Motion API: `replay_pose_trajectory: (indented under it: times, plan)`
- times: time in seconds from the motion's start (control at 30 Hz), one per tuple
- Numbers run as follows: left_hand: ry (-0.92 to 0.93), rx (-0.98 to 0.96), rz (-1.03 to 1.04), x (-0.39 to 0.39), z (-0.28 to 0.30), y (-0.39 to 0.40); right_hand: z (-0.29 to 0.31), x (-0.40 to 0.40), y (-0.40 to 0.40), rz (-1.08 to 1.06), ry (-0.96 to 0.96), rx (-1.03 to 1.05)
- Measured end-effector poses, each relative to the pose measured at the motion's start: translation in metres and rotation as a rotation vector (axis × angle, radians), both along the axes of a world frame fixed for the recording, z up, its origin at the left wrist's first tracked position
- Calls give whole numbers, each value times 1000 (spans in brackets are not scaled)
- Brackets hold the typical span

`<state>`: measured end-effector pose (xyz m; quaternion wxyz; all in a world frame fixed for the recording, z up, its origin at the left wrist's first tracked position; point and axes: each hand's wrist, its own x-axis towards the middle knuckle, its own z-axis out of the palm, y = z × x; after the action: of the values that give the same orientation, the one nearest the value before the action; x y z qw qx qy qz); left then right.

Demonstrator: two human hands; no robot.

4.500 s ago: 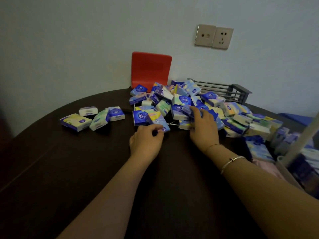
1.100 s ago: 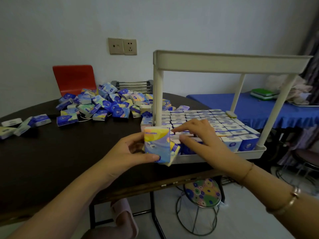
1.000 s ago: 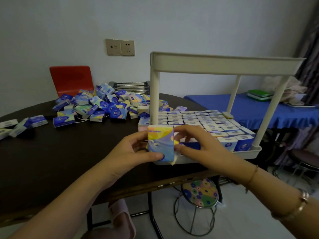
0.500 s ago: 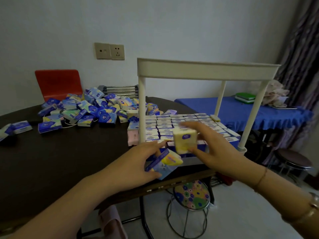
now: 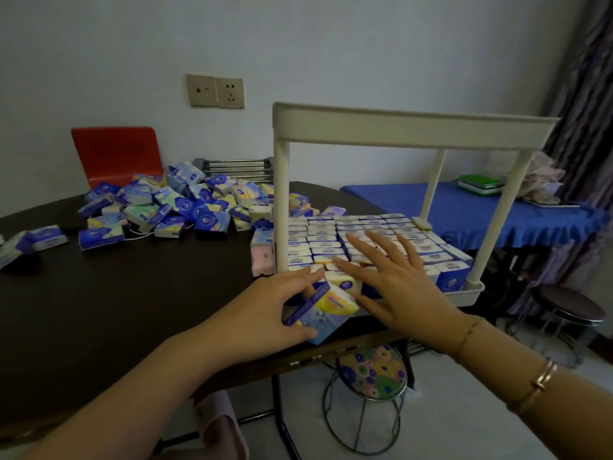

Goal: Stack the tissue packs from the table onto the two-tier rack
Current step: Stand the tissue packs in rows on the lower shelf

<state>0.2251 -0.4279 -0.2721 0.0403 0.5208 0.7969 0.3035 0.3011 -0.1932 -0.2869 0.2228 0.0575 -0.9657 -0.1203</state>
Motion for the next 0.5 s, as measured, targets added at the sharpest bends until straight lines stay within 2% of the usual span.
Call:
replay_pose_trajectory:
  times: [0.1, 0.13, 0.23, 0.3, 0.37, 0.43, 0.5]
  plan:
    - [-35, 29, 44, 2, 2, 2, 6, 4, -2, 27, -18, -86]
    - [-55, 53, 63, 4, 3, 3, 9, 7, -5, 69, -20, -198]
    - [-108, 121, 106, 8, 7, 8, 20, 19, -15, 248, 8, -708]
    - [-134, 140, 98, 11, 11, 13, 26, 26, -19, 286, -21, -884]
    - [-129, 146, 88, 16, 15, 20, 27, 28, -22, 238, -50, -847]
    - [-87, 147, 94, 19, 20, 30, 29, 28, -19, 218, 1, -781]
    - [-35, 109, 114, 21, 23, 40, 40, 32, -10, 214, 55, -834]
